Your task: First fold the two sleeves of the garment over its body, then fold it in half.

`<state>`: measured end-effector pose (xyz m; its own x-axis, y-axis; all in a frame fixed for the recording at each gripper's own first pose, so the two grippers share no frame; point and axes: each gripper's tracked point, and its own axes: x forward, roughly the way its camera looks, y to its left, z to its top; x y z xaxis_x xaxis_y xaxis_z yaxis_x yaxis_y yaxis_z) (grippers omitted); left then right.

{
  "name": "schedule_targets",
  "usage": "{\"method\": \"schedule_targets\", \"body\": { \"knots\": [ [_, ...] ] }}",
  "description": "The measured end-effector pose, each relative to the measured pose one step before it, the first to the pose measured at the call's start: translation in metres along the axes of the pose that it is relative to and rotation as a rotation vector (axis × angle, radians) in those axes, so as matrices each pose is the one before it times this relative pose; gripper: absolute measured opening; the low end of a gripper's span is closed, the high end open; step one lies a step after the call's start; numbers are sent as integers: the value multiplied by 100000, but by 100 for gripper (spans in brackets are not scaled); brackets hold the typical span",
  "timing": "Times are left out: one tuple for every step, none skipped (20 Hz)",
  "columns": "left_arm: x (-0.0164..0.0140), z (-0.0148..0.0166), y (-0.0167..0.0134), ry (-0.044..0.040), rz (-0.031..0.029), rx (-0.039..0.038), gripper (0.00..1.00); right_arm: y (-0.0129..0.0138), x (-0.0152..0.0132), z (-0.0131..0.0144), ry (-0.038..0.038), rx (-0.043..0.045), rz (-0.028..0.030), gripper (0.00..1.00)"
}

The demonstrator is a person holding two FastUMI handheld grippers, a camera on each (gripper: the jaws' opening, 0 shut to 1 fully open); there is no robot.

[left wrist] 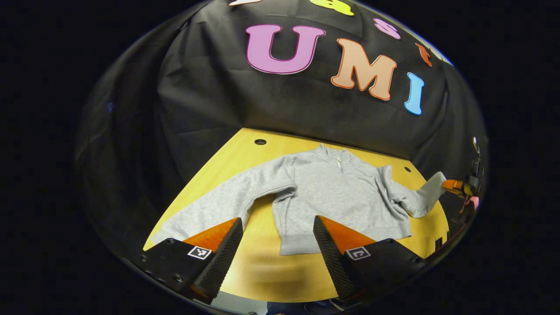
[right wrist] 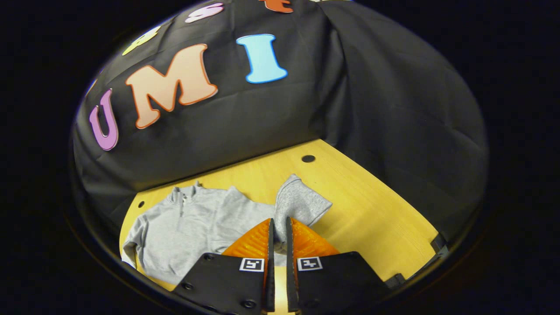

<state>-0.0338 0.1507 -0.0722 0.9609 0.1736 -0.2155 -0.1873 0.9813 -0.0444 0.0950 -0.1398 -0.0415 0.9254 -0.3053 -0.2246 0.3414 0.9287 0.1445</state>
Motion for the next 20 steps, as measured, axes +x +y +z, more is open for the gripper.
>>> {"method": "schedule_targets", "body": {
  "knots": [
    [-67,124,697,12,230,-300,95,1867,52,620,-1202,-342,2471,13],
    [-68,-24,641,-260,290,-383,95,2492,230,601,-1296,-482,3465,13],
    [-74,111,614,-162,382,-532,95,2430,208,468,-1007,-173,3812,13],
    [140,-83,793,-41,557,-627,95,2448,214,264,-918,481,4233,13],
    [-48,65,647,-273,673,-632,95,2544,321,299,-602,1008,4550,13],
    [-77,31,602,-325,734,-595,95,1809,146,-22,-283,902,3962,13],
    [-108,-2,650,-153,798,-577,95,2547,555,120,-246,352,4517,14],
    [-214,-66,600,-110,852,-548,95,1812,505,-42,-373,-253,3742,13],
    [-166,-77,583,140,743,-600,95,2555,732,-100,116,4,5176,13],
    [-237,-243,518,31,813,-484,95,2105,404,-380,134,451,4703,13],
    [-78,-335,493,298,1017,-293,95,2533,859,-459,614,697,5300,13],
    [-67,-455,502,218,1010,-269,95,1913,838,-605,1106,383,4491,13],
    [-285,-351,525,318,1011,-479,95,1893,845,-652,1273,308,3971,13],
    [-148,-398,490,405,922,-751,95,1874,1006,-785,1835,977,3925,13],
    [-135,-517,468,509,1028,-925,95,1821,1147,-639,1406,1016,4376,13],
    [-133,-630,534,447,1128,-971,95,1703,1273,-867,1152,551,3979,13],
    [-121,-482,585,541,1136,-1004,95,1600,1375,-623,1134,0,3468,13],
    [29,-731,500,654,1190,-1045,95,1332,1003,-1265,2068,793,3131,13],
    [245,-490,291,669,1050,-938,95,1201,1224,-1139,1737,1616,3498,13],
    [218,-498,437,811,1262,-585,95,1132,1328,-1096,1703,2507,3372,13]
  ]
}}
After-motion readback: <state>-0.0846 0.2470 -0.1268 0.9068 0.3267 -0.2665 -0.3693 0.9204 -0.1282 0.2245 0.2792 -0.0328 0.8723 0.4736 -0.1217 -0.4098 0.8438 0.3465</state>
